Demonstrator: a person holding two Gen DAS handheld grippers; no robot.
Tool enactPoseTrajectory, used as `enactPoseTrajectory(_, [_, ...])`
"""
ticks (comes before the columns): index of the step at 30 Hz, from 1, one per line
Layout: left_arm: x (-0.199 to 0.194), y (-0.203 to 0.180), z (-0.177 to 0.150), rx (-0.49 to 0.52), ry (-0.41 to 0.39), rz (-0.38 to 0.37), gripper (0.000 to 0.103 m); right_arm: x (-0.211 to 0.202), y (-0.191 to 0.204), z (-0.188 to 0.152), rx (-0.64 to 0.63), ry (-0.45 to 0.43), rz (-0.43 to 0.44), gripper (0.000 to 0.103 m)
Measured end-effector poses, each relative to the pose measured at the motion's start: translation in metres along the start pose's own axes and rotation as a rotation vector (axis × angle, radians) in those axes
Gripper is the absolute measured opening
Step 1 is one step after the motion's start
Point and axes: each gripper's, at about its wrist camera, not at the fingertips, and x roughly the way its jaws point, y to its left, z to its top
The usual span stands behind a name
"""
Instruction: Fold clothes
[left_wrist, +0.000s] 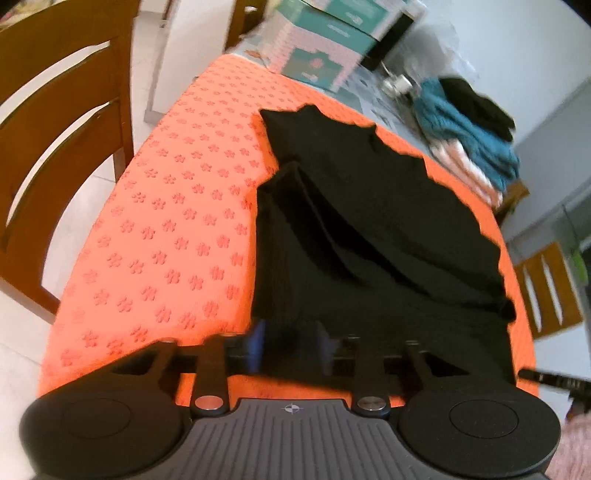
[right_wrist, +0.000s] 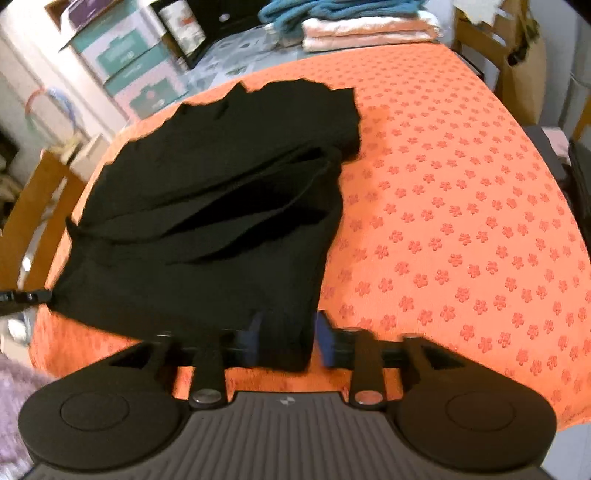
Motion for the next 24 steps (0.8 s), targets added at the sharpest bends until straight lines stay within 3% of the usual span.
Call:
enactPoseTrajectory(6, [0.009, -0.001, 0.002, -0.039, -0.02, 0.015, 0.037, 0.014, -0.006, 0.01, 0.092, -0.007, 0.03, 0.041])
enactPoseTrajectory(7, [0.011, -0.001, 0.002, -0.046, -0.024, 0.018, 0.036, 0.017, -0.007, 0.012, 0.105, -0.007, 0.034, 0.037])
enactPoseTrajectory(9, [0.014, -0.001, 0.003, -0.059, -0.03, 0.023, 0.008, 0.023, -0.006, 0.012, 0.103, 0.01, 0.019, 0.013])
enactPoseTrajectory(11, [0.017, -0.002, 0.004, -0.072, -0.037, 0.028, 0.006, 0.024, -0.006, 0.013, 0.101, 0.012, 0.012, 0.004])
enactPoseTrajectory(18, [-0.022, -0.007, 0.001, -0.09, -0.03, -0.033, 0.006, -0.015, 0.004, 0.016, 0.068, -0.029, 0.036, 0.003])
enactPoseTrajectory(24, [-0.019, 0.004, -0.008, -0.121, -0.011, 0.018, 0.007, -0.01, -0.006, -0.002, 0.124, 0.016, -0.001, 0.003])
